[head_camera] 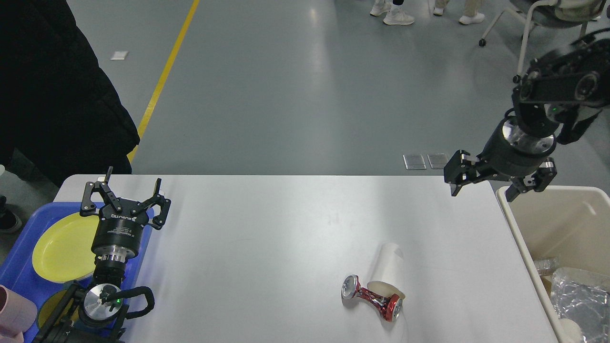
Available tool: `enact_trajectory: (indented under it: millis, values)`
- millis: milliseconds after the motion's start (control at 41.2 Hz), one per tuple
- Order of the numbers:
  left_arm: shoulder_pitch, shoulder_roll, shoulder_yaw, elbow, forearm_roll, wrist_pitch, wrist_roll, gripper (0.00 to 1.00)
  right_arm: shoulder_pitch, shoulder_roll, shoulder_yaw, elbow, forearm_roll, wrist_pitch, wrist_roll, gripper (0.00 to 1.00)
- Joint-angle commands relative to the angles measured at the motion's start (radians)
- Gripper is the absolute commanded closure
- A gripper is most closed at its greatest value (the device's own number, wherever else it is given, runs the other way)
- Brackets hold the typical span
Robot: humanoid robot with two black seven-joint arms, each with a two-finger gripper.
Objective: Tidy desktop
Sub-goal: 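Raise the right gripper from the bin back over the table, then lower the right gripper to the white paper cup and grasp it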
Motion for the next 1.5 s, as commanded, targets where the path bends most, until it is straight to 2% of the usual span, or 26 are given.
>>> enact_trajectory:
  millis: [0, 97, 243, 509, 631, 728, 825, 994, 1188, 1285, 1479]
  values:
    - [0.000, 0.000, 0.000, 0.000, 0.001, 0.000, -0.002, 0.04, 0.166, 0.022, 0.033, 0.177, 0.008, 0.004, 0.000, 0.00]
    - [0.000, 0.000, 0.000, 0.000, 0.000, 0.000, 0.000, 0.04, 0.237, 0.013, 0.049, 0.238, 0.046, 0.006, 0.000, 0.00]
    - [0.000, 0.000, 0.000, 0.000, 0.000, 0.000, 0.000, 0.04, 0.269, 0.016, 0.058, 0.254, 0.086, -0.002, 0.002, 0.00]
    - [0.000, 0.000, 0.000, 0.000, 0.001, 0.000, 0.000, 0.04, 0.191, 0.022, 0.070, 0.234, 0.109, -0.029, 0.002, 0.00]
    - [-0.001, 0.000, 0.000, 0.000, 0.001, 0.000, 0.000, 0.03, 0.122, 0.025, 0.092, 0.225, 0.129, -0.112, 0.002, 0.00]
    - [-0.001, 0.000, 0.000, 0.000, 0.001, 0.000, 0.000, 0.04, 0.019, 0.066, 0.107, 0.208, 0.190, -0.244, -0.004, 0.00]
    - [-0.001, 0.000, 0.000, 0.000, 0.000, 0.000, 0.000, 0.03, -0.053, 0.096, 0.144, 0.197, 0.210, -0.308, -0.017, 0.00]
    - [-0.001, 0.000, 0.000, 0.000, 0.000, 0.000, 0.000, 0.04, -0.278, 0.157, 0.224, 0.029, 0.212, -0.344, -0.070, 0.00]
    - [-0.001, 0.000, 0.000, 0.000, 0.000, 0.000, 0.000, 0.04, -0.521, 0.226, 0.225, -0.200, 0.212, -0.353, -0.072, 0.00]
    - [-0.001, 0.000, 0.000, 0.000, 0.001, 0.000, 0.000, 0.04, -0.616, 0.234, 0.222, -0.306, 0.218, -0.396, -0.078, 0.00]
    - [-0.001, 0.000, 0.000, 0.000, 0.000, 0.000, 0.000, 0.04, -0.708, 0.235, 0.217, -0.393, 0.216, -0.447, -0.086, 0.00]
